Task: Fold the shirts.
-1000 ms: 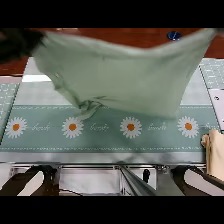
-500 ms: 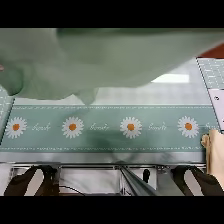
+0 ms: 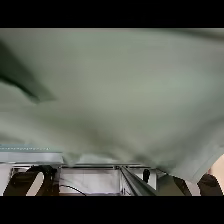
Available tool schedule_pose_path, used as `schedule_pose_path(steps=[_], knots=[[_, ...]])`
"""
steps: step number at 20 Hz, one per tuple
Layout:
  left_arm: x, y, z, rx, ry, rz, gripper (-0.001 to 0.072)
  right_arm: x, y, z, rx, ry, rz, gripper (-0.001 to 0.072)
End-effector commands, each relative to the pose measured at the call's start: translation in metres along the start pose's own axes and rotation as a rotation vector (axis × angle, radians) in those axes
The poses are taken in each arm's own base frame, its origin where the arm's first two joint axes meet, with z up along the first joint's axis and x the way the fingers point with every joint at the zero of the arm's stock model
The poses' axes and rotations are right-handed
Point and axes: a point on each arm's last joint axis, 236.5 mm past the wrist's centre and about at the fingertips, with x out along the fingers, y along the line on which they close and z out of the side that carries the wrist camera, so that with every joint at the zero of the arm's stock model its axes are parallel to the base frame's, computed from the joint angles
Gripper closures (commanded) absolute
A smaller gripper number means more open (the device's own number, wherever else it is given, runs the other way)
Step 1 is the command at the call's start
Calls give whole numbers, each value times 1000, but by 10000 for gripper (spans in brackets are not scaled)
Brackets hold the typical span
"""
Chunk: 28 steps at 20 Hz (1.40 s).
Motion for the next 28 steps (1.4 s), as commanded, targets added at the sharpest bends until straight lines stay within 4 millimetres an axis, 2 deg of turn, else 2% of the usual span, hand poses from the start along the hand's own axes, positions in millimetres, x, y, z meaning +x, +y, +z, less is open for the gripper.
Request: schedule_pose_path(steps=[1, 3, 4, 6, 9, 11, 13, 15, 16, 19, 22, 25, 28], knots=[[36, 6, -61, -21, 189, 8, 690, 30, 4, -42, 66, 148, 73, 691], [79, 4, -109, -54, 302, 5, 690, 64, 21, -66, 128, 202, 210, 691], [104, 2, -131, -81, 339, 0, 690, 86, 20, -85, 174, 249, 249, 691], [154, -10, -178, -123, 420, -39, 690, 130, 9, -133, 263, 367, 276, 691], [228, -31, -254, -218, 557, -95, 690, 203, -24, -192, 371, 455, 248, 691], [279, -38, -302, -278, 624, -103, 690, 253, -41, -222, 442, 508, 254, 691], [324, -47, -341, -378, 653, -103, 690, 309, -54, -247, 583, 512, 271, 691], [368, -55, -377, -618, 664, -55, 690, 366, -66, -275, 691, 508, 249, 691], [385, -61, -396, -691, 686, -52, 690, 388, -66, -290, 713, 536, 250, 691], [406, -75, -443, -728, 809, -65, 690, 439, -56, -323, 757, 628, 282, 691], [412, -80, -461, -722, 864, -73, 690, 466, -58, -338, 767, 675, 267, 691], [406, -76, -461, -683, 896, -98, 689, 461, -61, -346, 726, 734, 267, 691], [382, -59, -462, -607, 1010, -162, 689, 436, -71, -347, 672, 806, 283, 690]])
